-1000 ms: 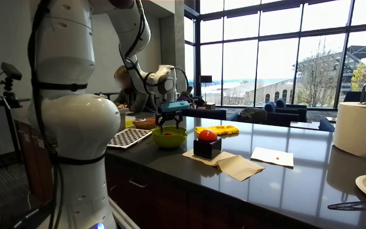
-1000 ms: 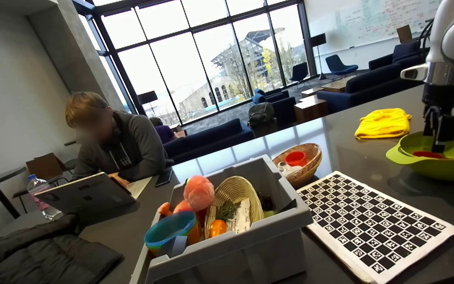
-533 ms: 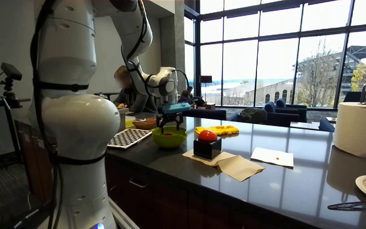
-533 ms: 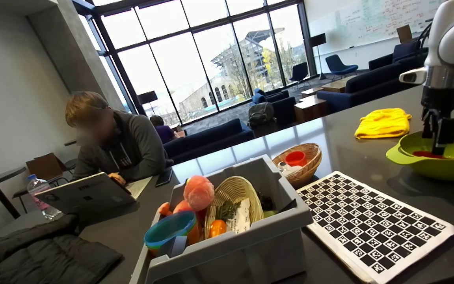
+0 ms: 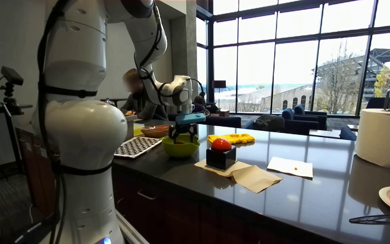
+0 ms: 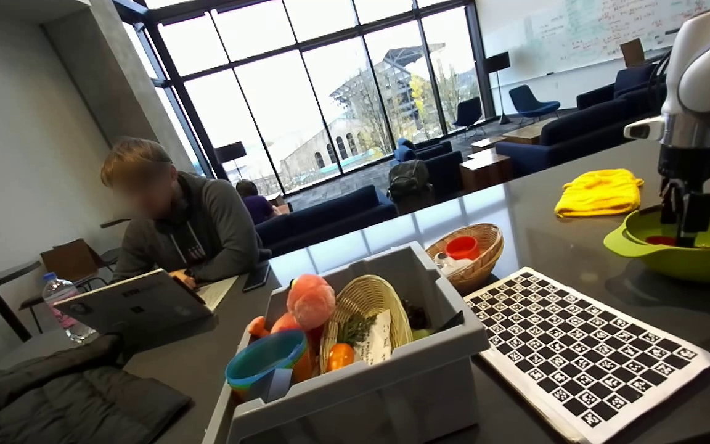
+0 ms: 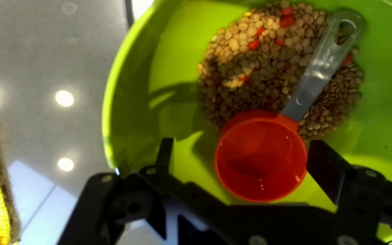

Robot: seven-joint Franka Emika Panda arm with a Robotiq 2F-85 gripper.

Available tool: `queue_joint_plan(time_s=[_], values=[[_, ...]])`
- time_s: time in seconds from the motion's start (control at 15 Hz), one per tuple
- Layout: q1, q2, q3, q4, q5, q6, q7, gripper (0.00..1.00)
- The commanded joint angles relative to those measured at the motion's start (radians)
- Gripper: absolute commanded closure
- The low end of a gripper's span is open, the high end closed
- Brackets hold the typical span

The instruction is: Remove the measuring cup from the green bowl and put it on the counter.

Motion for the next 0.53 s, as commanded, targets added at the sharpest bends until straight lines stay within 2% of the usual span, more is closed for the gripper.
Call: queue_joint_plan(time_s=[0.0, 0.07, 0.2, 0.47], values=[[-0.026, 0.012, 0.024, 0.019, -0.008, 0.008, -0.005, 0.25], [-0.027, 0.010, 0.024, 0.020, -0.011, 0.002, -0.001, 0.26], [-0.029, 0.012, 0.026, 0.022, -0.010, 0.001, -0.003, 0.39], [-0.035, 0.009, 0.027, 0.019, -0.007, 0.000, -0.003, 0.71]])
